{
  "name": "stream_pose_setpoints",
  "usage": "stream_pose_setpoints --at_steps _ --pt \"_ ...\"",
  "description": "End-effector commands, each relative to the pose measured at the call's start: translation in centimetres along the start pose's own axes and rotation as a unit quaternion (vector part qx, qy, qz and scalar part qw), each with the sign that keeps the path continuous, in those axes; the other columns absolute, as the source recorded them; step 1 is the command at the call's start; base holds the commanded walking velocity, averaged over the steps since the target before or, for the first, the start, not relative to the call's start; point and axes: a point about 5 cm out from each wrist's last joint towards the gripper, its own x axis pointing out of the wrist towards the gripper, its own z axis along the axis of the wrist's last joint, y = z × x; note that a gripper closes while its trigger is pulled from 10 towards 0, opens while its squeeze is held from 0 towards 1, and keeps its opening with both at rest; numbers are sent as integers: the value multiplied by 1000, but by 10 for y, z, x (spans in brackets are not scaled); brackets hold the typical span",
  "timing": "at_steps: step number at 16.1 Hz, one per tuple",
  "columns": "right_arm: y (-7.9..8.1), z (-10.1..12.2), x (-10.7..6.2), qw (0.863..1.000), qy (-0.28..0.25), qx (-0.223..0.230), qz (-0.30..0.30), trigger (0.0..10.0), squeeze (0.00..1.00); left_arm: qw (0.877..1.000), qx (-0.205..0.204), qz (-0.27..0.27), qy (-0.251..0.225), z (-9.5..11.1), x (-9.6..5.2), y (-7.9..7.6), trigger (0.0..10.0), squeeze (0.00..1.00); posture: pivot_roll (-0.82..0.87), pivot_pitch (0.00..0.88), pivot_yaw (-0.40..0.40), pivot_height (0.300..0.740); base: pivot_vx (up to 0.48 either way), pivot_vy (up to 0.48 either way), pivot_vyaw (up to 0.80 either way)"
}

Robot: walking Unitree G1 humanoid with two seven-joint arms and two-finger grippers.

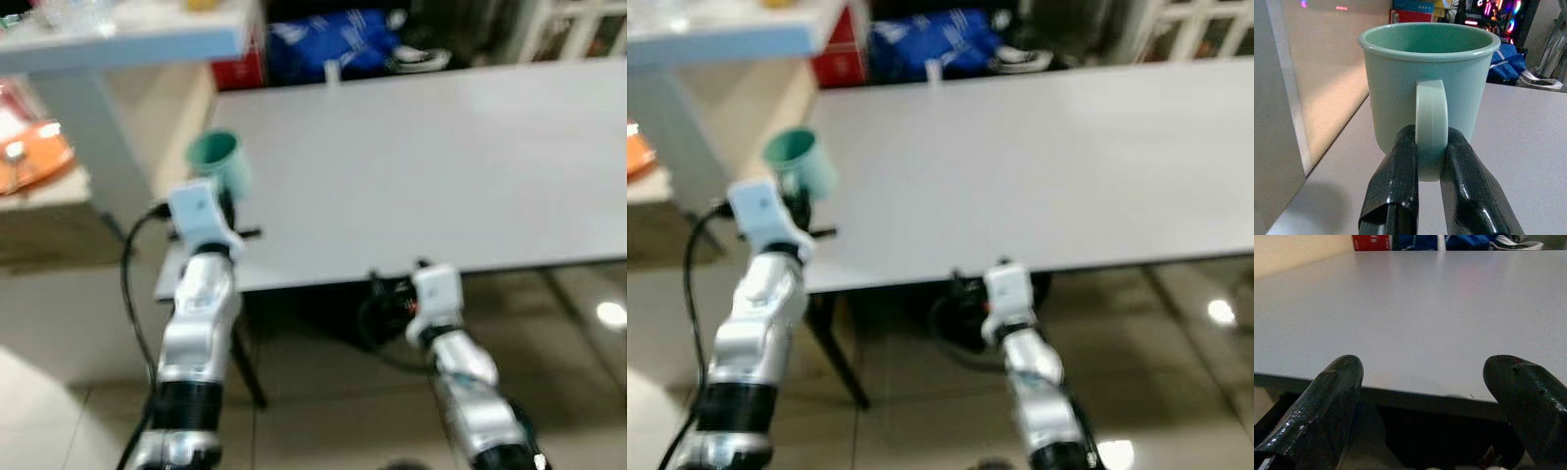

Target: Setting the table

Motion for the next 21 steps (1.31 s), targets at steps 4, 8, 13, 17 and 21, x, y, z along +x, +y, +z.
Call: stream_pose_setpoints --at_steps 4,8,13,17,21 --pt "-2 3 0 1000 -5 -3 -2 10000 0 1000 8 0 -3 3 5 -3 0 0 -225 0 134 740 266 -397 0" --pt "-5 8 0 1000 -15 -3 -7 10000 0 1000 6 1 -2 4 7 -4 0 0 -228 0 133 740 276 -389 0" --pt "-28 24 -22 1000 -24 -13 -13 10000 0 1000 5 -7 6 0 10 -6 0 0 -252 0 138 740 294 -376 0" --pt "-30 41 -26 999 -25 6 20 10000 0 999 -5 -37 26 -6 12 -17 0 0 -269 0 145 740 338 -278 0" --pt "-42 76 -19 993 -9 5 120 10000 0 997 3 -61 37 -12 15 -26 0 0 -287 0 136 740 111 0 0"
